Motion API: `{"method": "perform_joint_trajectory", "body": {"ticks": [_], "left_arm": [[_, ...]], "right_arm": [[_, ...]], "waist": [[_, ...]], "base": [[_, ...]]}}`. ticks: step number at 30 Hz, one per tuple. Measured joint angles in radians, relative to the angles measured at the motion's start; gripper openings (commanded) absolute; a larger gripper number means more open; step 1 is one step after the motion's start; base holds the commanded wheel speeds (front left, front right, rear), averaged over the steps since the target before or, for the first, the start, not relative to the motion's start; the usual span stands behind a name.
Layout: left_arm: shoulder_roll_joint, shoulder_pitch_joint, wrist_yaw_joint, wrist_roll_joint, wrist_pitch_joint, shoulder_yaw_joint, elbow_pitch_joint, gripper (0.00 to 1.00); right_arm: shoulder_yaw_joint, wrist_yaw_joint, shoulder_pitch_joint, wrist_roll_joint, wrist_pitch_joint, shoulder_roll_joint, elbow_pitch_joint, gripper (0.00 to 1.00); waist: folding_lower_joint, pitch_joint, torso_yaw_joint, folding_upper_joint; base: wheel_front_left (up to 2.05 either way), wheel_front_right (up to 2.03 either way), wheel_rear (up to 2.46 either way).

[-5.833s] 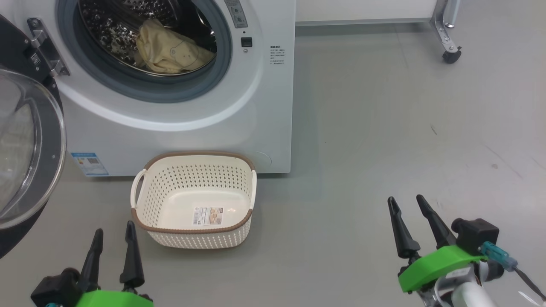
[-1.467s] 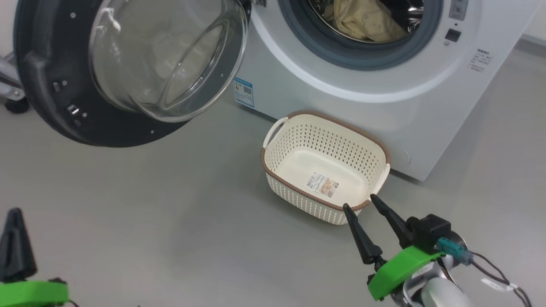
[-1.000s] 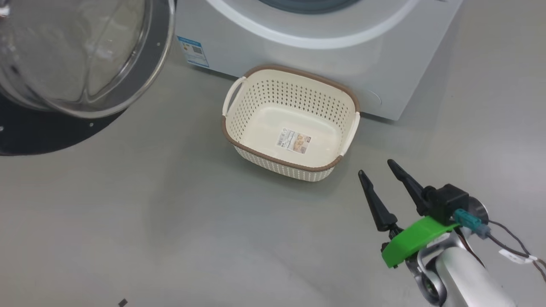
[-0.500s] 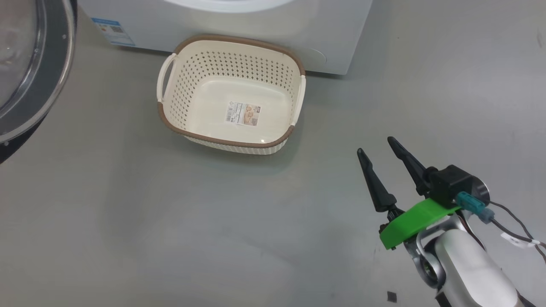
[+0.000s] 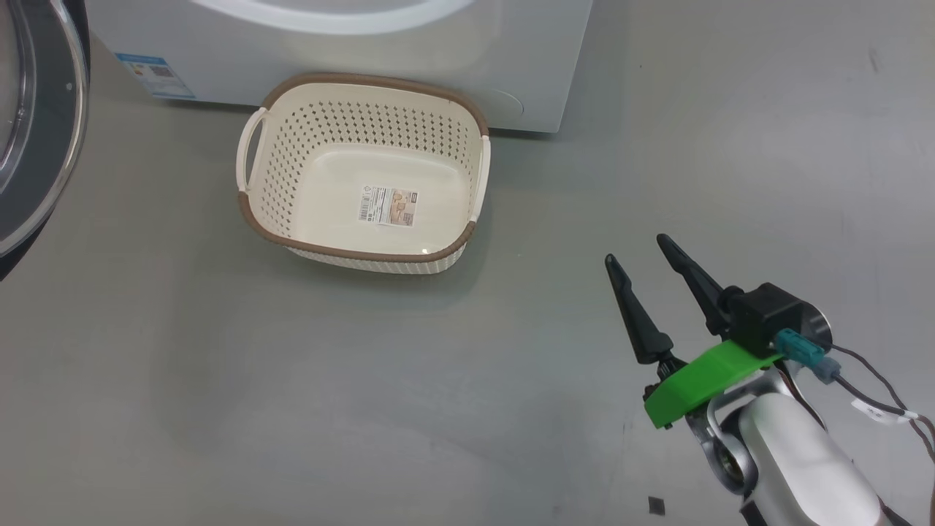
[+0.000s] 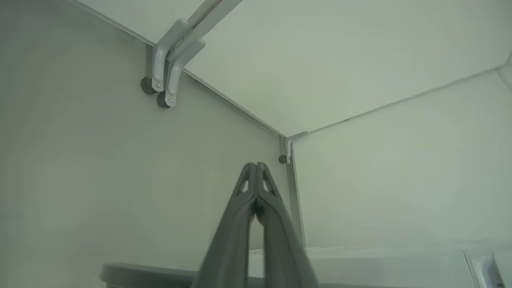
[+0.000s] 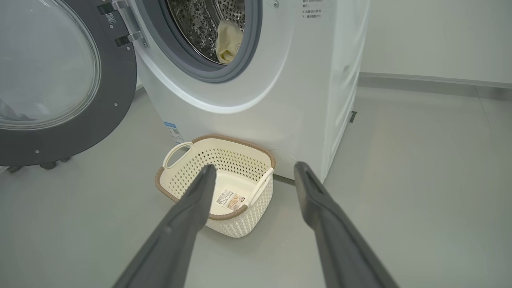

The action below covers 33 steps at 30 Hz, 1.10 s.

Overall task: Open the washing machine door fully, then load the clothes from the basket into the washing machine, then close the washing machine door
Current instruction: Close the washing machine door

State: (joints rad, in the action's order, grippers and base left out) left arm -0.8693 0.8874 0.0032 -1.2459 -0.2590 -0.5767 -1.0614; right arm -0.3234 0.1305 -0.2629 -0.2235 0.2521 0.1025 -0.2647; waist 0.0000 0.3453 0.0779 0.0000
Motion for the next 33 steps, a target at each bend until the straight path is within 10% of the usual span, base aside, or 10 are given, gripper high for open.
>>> {"method": "perform_joint_trajectory", "body": {"ticks": [33], "left_arm": [[0.051,0.027,-0.1,-0.072,-0.422,0.076,0.01,0.0]], "right_arm": [[-0.001,0.0,0.004,0.005,0.0,-0.003,-0.004,1.0]], "waist": [[0.0,-0.031,0.025,0.0]], "base": [[0.0,0.0,0.0]]}}
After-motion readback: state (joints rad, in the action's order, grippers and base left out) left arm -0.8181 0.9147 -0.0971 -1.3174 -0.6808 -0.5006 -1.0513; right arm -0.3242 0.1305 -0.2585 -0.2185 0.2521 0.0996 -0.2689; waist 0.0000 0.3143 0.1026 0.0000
